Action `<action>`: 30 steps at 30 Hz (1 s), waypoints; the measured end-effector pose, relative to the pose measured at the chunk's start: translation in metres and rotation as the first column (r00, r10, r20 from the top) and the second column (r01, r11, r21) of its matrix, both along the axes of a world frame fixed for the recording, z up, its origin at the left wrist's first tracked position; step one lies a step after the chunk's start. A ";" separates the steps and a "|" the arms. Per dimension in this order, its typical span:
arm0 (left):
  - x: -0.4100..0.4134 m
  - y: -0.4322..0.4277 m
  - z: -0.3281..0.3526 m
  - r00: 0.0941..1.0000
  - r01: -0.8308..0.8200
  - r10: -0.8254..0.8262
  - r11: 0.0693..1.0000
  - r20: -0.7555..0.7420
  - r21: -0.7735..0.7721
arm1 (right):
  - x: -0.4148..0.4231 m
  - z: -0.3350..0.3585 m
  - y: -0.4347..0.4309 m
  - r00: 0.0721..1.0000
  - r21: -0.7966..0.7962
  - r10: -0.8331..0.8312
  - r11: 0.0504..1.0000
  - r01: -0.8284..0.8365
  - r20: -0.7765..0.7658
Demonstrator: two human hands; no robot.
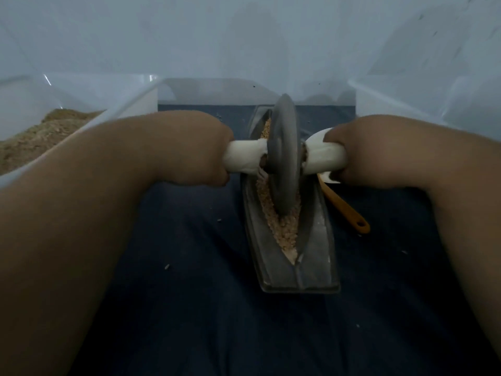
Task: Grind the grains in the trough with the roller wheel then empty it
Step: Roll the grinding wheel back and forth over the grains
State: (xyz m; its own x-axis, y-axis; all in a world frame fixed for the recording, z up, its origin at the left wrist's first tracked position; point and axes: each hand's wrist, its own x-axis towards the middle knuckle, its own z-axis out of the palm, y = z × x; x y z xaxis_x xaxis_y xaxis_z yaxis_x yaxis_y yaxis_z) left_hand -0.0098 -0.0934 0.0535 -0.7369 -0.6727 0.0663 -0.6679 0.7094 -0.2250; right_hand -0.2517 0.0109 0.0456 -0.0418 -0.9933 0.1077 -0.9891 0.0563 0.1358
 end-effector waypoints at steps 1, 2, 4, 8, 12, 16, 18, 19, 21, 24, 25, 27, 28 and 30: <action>-0.004 -0.004 -0.004 0.998 -0.027 0.023 0.998 -0.061 -0.057 | -0.001 -0.005 -0.008 0.999 -0.058 -0.041 0.997 0.041 0.003; -0.009 -0.007 -0.009 0.988 -0.069 0.053 0.991 -0.143 -0.115 | -0.002 -0.010 -0.015 0.997 -0.143 -0.080 0.986 0.080 0.005; -0.018 -0.013 -0.020 0.951 -0.159 0.084 0.959 -0.298 -0.235 | -0.005 -0.020 -0.028 0.992 -0.356 -0.122 0.929 0.100 -0.039; -0.027 -0.025 -0.035 0.920 -0.199 0.023 0.888 -0.391 -0.416 | -0.002 -0.030 -0.039 0.981 -0.542 -0.136 0.839 0.041 -0.138; -0.022 -0.024 -0.029 0.930 -0.188 0.080 0.942 -0.359 -0.279 | -0.002 -0.020 -0.030 0.994 -0.401 -0.094 0.914 0.063 -0.060; -0.006 -0.008 -0.006 0.996 -0.021 0.018 0.999 -0.091 -0.028 | 0.001 0.007 0.000 0.998 0.003 -0.001 1.000 0.001 -0.063; 0.003 0.003 0.006 0.999 0.042 -0.044 0.994 0.023 0.104 | 0.005 0.015 0.017 1.000 0.139 0.025 0.990 -0.025 0.001; 0.007 0.009 0.010 0.997 0.039 -0.052 0.982 0.063 0.186 | 0.005 0.017 0.023 0.999 0.168 0.038 0.985 -0.038 0.004; 0.012 0.016 0.015 0.993 0.003 -0.042 0.945 0.112 0.328 | 0.006 0.019 0.029 0.998 0.164 0.059 0.985 -0.056 -0.013; 0.009 0.015 0.014 0.989 -0.039 -0.015 0.931 0.145 0.362 | 0.009 0.022 0.028 0.994 0.141 0.103 0.984 -0.107 0.032; 0.007 0.012 0.011 0.992 -0.029 -0.014 0.942 0.124 0.334 | 0.011 0.021 0.026 0.993 0.124 0.105 0.986 -0.111 0.054; 0.001 0.004 0.003 0.999 0.009 -0.017 0.977 0.036 0.212 | 0.009 0.013 0.016 0.995 0.071 0.064 0.995 -0.070 0.080; -0.001 -0.002 -0.002 0.999 0.012 -0.008 0.991 -0.031 0.134 | 0.007 0.007 0.008 0.997 0.012 0.037 0.999 -0.038 0.069; -0.009 -0.011 -0.011 0.982 -0.053 0.047 0.998 -0.182 -0.029 | 0.006 -0.005 -0.009 0.999 -0.182 -0.032 0.983 0.037 0.029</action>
